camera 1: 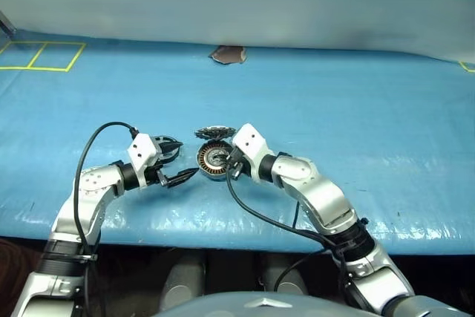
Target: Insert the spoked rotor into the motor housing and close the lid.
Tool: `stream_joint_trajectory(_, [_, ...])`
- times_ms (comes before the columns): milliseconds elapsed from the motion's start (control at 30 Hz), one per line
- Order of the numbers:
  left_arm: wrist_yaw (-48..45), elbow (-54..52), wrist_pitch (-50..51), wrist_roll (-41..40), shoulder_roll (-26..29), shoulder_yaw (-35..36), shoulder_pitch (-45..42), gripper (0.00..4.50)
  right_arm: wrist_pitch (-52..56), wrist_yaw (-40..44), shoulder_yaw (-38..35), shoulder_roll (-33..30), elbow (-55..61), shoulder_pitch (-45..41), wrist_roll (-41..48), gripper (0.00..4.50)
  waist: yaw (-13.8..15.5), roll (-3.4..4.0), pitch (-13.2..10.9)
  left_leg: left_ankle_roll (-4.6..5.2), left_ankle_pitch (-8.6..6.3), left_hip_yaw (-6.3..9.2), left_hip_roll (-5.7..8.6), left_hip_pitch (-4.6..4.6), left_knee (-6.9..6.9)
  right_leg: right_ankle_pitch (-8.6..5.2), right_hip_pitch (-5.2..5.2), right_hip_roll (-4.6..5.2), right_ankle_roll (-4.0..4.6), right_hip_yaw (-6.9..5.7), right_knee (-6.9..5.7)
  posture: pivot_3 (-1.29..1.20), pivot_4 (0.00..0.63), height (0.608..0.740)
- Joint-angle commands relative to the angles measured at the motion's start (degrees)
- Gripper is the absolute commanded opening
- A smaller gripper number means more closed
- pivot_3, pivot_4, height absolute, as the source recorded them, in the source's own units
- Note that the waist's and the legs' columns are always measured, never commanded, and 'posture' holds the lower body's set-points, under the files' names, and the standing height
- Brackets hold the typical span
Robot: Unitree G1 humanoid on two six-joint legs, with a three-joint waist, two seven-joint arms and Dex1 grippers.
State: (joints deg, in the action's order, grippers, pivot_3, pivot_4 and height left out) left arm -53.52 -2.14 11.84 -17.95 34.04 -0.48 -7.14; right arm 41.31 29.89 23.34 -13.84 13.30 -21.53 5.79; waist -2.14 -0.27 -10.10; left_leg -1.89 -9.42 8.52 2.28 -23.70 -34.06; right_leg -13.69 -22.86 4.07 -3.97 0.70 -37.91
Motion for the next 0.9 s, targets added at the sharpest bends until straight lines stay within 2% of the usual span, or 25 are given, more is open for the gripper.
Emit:
stream_joint_trajectory(33, [0.52, -0.5, -1.15, -0.34, 0.22, 1.78, 0.37, 4.5, -2.07, 0.8, 0.77, 0.76, -0.54, -1.5, -0.24, 0.68, -0.02, 0.0, 0.0, 0.0, 0.0, 0.0, 0.0, 0.0, 0.0, 0.01, 0.0, 0.0, -0.01, 0.0, 0.0, 0.0, 0.15, 0.74])
stream_joint_trajectory(900, [1.0, -0.97, -0.96, -0.26, 0.75, 1.47, 0.94, 4.5, -4.64, 2.77, 1.2, 3.04, -7.77, -3.5, -1.07, 0.68, -0.13, 0.0, 0.0, 0.0, 0.0, 0.0, 0.0, 0.02, 0.0, 0.02, -0.01, -0.01, -0.01, 0.0, -0.02, 0.0, 0.15, 0.74])
